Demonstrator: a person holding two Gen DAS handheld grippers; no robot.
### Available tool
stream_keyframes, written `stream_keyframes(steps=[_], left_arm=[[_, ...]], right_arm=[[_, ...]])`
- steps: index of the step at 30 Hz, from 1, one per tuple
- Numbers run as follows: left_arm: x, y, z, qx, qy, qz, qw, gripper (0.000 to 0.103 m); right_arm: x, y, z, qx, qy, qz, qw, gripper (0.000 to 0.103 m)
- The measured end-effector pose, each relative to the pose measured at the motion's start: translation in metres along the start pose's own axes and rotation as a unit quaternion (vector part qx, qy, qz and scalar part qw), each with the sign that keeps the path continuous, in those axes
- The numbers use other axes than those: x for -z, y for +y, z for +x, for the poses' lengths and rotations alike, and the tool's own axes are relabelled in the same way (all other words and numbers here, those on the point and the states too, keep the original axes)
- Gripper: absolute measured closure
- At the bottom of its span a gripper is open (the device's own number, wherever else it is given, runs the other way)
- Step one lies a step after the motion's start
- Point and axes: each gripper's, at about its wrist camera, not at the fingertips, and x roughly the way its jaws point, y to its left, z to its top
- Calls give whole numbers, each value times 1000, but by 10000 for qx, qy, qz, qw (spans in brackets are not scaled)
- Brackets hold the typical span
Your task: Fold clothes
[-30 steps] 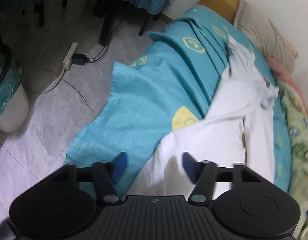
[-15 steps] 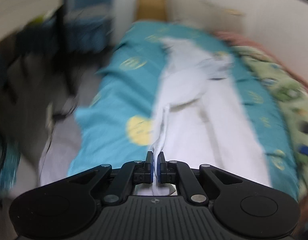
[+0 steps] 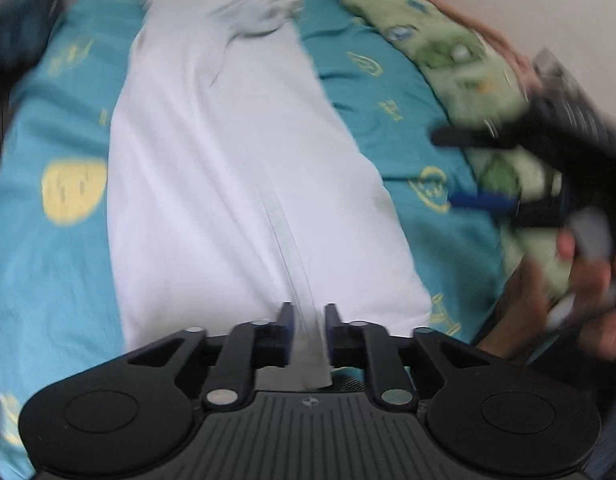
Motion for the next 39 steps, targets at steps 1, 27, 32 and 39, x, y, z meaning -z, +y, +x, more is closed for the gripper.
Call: stream_keyframes(steps=[1,27,32,39], left_arm=[[-2,14,-5,175,-87,-336,9992,62],[-4,118,18,241,126,-2503,9678,49],[-10,104,-10,410,-225,-2480,9676,93],[-20,83,-57,696,-883,-2428,9636,97]], right_arm=[[0,-2,3,-7,85,65,9999,17],[38,-6,54,106,1655,-400,9853,42],[52,11,51,459,1902,-919,9764,89],[29,29,-1,247,1183,-905,9885,94]])
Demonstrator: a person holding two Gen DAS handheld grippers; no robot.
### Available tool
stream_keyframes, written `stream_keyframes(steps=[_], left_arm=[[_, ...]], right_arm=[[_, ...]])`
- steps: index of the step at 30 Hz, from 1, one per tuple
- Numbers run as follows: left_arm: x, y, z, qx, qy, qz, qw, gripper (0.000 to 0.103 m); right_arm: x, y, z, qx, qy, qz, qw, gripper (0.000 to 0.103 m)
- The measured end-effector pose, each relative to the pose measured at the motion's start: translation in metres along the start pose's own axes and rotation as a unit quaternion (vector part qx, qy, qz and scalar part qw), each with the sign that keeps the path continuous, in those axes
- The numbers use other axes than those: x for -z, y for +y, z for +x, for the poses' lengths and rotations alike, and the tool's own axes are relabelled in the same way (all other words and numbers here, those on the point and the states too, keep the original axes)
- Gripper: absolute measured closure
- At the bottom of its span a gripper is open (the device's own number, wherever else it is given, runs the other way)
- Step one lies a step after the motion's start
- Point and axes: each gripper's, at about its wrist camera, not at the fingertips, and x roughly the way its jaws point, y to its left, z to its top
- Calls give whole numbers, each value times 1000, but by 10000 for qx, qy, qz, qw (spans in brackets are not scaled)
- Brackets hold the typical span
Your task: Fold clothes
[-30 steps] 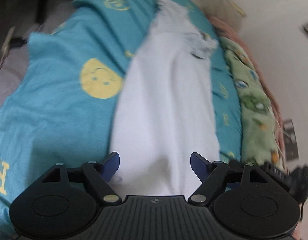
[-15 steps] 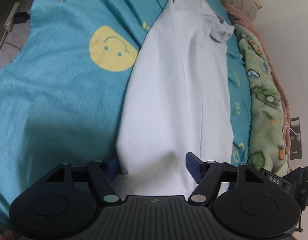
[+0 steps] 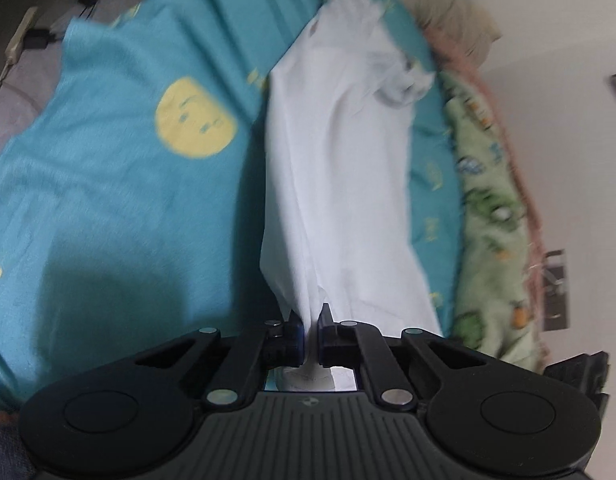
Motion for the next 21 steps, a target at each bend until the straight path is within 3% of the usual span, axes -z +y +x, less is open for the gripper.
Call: stream_keyframes(steps=[3,7,11,17,21], left_arm=[[-3,-16,-20,185,-267,29,9995,97],[0,-59,-74,230,-915,67,9955,98],[25,-86,-103,301,-1140,117,9930,98],[94,-83,-140,248,-1081,-20,9938,98],[115,-80,-138,146,-979,-65,9951,98]], right_arm=[[-12,17,-46,-195,-521,-116,9984,94],[-19,46,-100,-382,-1143,-352,9921,95],[-1,64,-141,-463,-1555,-491,9855,95],[61,48,-165,-527,-1715,-397,9830,95],[94,38,-166,-473,-1774,-369,9823,95]])
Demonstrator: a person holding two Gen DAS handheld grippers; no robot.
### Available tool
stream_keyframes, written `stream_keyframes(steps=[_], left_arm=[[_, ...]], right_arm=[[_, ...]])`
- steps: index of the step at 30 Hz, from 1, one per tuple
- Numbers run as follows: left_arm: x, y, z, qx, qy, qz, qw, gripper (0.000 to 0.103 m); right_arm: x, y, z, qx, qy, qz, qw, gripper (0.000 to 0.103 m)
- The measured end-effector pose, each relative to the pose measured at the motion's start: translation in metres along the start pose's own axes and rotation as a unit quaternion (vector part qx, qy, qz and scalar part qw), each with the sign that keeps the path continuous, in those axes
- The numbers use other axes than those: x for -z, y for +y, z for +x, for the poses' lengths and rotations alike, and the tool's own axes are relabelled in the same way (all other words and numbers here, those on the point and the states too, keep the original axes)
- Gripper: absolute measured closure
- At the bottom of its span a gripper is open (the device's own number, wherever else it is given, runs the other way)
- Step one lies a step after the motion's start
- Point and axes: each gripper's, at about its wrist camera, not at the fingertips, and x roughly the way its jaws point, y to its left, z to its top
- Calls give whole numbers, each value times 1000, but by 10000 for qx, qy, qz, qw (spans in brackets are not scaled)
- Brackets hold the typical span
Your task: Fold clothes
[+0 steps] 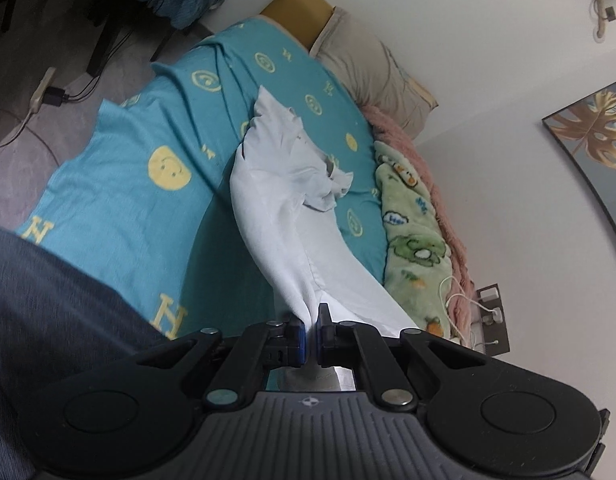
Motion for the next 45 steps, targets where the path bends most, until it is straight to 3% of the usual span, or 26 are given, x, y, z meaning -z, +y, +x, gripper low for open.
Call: stream_keyframes(steps=[4,9,17,23,28,31,39,40,42,43,44,45], left_arm=[[-3,-11,13,-55,-12,148,9999,98],[-40,-24,57,-298,-108,316,9990,98],[-112,-36,169,-1166,-274,749,9900,98],[-150,-29,252,-1672,-379,1020,9799,98],[-160,-7,314,-1947,-366,1377,9705,97],[-156,4,327,-2019,-312,1600,9657,97],[-144,31,362,-2192,-173,2178,9509,93],[-144,29,358,-2165,-177,2205,9509,89],[-143,24,346,-2093,-198,2210,9523,70],[-141,21,338,-2074,-244,2210,9527,49],[-138,15,328,-2101,-374,2224,9513,36],[-134,10,317,-2117,-507,2245,9498,34]], right_arm=[[-6,-9,11,74,-11,107,9999,95],[-36,-19,38,128,-115,243,9996,94],[-103,-39,145,407,-171,360,9984,94],[-133,-59,221,550,-151,263,9980,94],[-141,-80,281,722,-67,-54,9974,93],[-138,-90,312,871,124,-315,9956,93],[-127,-94,334,1066,223,-547,9925,92],[-127,-94,334,1097,224,-582,9920,92],[-126,-88,326,1175,177,-632,9909,86],[-125,-86,319,1162,110,-647,9910,81],[-124,-83,311,1143,38,-662,9912,60],[-122,-81,301,1108,-71,-655,9917,37]])
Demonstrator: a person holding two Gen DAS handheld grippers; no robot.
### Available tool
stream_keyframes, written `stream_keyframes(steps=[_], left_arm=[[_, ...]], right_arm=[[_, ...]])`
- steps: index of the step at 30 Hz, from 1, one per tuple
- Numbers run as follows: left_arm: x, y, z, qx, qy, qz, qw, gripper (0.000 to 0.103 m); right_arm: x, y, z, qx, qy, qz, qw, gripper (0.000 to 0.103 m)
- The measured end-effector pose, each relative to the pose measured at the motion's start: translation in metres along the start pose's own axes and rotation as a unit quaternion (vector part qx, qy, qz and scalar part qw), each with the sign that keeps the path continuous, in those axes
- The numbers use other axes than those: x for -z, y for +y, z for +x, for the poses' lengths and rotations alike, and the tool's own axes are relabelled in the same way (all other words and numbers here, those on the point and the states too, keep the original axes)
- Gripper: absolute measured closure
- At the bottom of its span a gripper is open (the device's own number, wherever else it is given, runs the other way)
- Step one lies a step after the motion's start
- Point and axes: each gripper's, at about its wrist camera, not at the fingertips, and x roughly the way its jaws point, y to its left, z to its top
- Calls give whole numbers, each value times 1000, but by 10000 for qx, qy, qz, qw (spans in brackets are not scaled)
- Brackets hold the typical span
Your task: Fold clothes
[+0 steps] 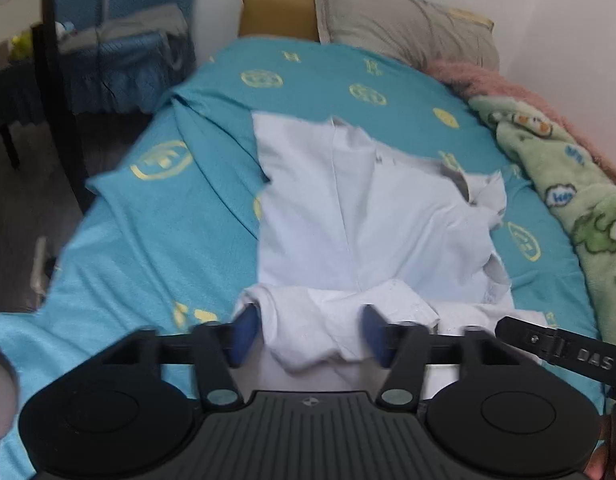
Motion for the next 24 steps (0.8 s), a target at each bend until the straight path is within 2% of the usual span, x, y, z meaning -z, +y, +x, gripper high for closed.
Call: stream_keyframes(steps=[1,2,6,8,11,14,16,19,24], left_arm=[[1,0,-12,-4,-124,10,9999,31],[2,1,-23,33,-182,16,9998,25],[9,4,-66,124,-384,-96,9991,15],[18,7,-88,213,-496,-133,9985,4],[31,12,-119,362,-638,-211,9971,2],[48,26,-130,778,-327,-739,9937,2],[60,38,-130,1121,-12,-1209,9863,2],[77,49,-110,1391,670,-1844,9707,2],[102,58,-69,1629,1483,-2676,9380,4]], right_arm=[[2,0,-12,-28,-138,41,9999,30],[3,0,-22,-25,-218,43,9997,26],[7,4,-61,59,-493,-42,9988,27],[12,8,-80,141,-679,-109,9975,27],[23,6,-105,-49,-833,48,9965,27],[36,-3,-118,-340,-732,441,9958,27],[44,-10,-119,-432,-492,795,9947,27],[52,-20,-111,-455,-52,1430,9887,26],[72,-33,-96,-597,446,2388,9682,26]])
